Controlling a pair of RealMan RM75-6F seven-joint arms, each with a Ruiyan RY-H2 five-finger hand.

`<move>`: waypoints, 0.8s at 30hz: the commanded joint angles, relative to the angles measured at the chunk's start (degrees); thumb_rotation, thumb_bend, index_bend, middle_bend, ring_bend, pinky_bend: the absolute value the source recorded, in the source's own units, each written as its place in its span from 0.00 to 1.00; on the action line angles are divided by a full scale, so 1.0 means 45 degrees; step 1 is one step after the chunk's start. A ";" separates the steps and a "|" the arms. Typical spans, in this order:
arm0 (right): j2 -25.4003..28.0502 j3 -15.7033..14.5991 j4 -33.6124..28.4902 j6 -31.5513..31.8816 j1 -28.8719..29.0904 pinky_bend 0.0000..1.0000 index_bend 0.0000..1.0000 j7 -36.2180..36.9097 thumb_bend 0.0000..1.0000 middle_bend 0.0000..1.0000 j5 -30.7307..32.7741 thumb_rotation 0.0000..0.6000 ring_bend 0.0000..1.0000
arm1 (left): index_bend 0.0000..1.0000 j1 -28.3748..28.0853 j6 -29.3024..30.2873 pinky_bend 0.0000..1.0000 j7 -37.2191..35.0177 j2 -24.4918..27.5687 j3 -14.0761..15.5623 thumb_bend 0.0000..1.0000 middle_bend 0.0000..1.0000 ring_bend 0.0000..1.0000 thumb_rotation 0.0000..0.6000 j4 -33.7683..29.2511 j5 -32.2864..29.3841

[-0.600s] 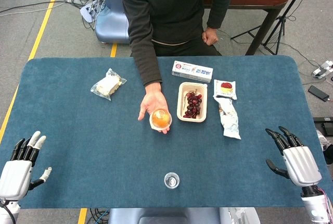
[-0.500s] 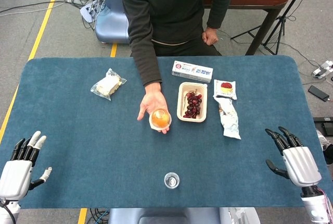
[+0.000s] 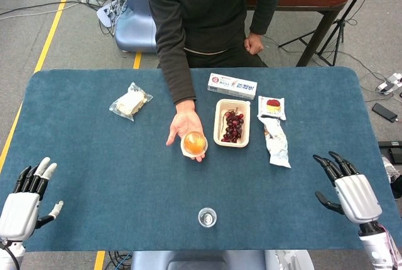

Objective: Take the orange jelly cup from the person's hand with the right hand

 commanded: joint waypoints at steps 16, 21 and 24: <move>-0.0224 0.1950 -0.1403 -0.5884 0.4755 0.23 0.12 -0.1204 0.24 0.17 0.1411 1.00 0.06 | 0.05 0.0157 0.0146 0.00 -0.0060 0.0048 0.0156 0.30 0.00 0.00 1.00 0.0114 0.0088; -0.1382 0.2785 -0.0619 -0.7578 0.6466 0.23 0.12 -0.1481 0.24 0.15 0.2728 1.00 0.04 | 0.05 0.0311 0.0290 0.00 -0.0202 0.0087 0.0173 0.30 0.00 0.00 1.00 0.0223 -0.0044; -0.2099 0.3092 -0.0128 -0.8245 0.7286 0.23 0.12 -0.1762 0.24 0.14 0.3402 1.00 0.03 | 0.05 0.0335 0.0320 0.00 -0.0236 0.0088 0.0173 0.30 0.00 0.00 1.00 0.0251 -0.0042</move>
